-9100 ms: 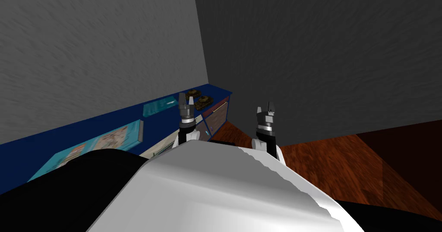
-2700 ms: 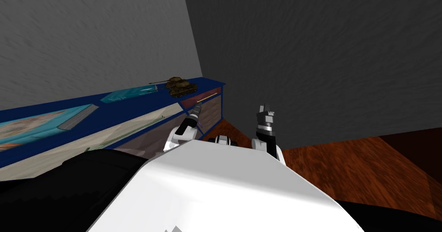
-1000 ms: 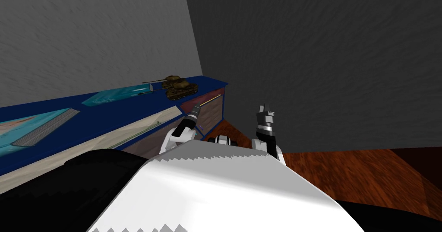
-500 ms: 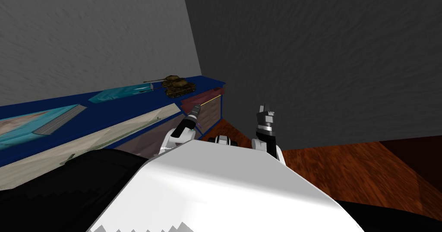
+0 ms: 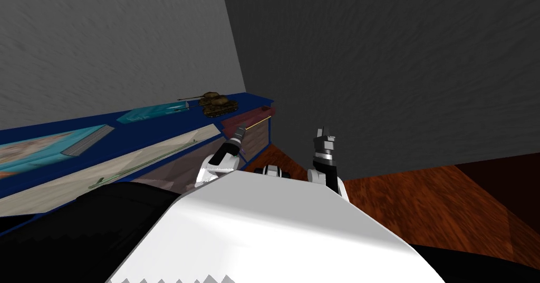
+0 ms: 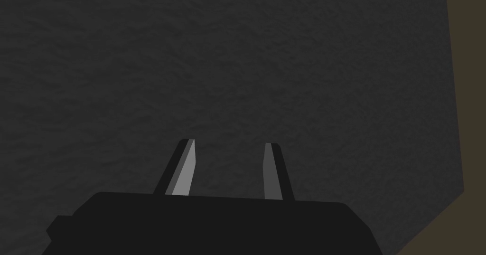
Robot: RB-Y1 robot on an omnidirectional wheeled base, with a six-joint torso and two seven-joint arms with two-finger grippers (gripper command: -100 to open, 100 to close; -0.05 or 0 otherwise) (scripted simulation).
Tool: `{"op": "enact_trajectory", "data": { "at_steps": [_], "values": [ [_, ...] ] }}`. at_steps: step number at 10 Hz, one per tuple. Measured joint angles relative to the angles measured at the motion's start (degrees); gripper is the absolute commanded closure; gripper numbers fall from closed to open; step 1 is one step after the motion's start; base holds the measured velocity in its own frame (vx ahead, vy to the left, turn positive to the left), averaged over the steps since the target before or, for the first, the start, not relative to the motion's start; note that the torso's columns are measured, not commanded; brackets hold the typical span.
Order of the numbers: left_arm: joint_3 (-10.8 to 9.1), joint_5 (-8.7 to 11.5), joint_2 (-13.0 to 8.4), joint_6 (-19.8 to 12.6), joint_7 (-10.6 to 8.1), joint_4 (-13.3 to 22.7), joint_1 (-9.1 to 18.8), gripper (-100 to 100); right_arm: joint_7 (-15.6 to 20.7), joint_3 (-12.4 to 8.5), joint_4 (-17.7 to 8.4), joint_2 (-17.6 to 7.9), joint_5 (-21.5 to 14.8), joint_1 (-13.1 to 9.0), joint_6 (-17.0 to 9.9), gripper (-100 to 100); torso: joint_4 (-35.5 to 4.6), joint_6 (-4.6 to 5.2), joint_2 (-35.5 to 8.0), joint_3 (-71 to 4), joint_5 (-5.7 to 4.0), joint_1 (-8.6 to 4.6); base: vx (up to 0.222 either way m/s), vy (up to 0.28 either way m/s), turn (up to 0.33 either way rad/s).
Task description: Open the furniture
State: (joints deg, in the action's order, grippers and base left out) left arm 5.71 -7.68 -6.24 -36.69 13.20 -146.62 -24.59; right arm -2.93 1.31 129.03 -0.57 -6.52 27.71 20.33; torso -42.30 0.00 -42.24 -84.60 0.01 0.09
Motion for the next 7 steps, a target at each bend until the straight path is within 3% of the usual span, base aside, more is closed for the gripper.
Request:
{"op": "enact_trajectory", "data": {
  "at_steps": [7],
  "values": [
    [-1.09,0.11,0.34,-10.14,1.11,-1.92,8.33,-100,0.0,0.0,0.0,0.0,0.0,0.0,0.0,0,0.02,0.01,-0.02,0.02,0.0,-0.08,-0.018,0.004,0.003]
  ]
}}
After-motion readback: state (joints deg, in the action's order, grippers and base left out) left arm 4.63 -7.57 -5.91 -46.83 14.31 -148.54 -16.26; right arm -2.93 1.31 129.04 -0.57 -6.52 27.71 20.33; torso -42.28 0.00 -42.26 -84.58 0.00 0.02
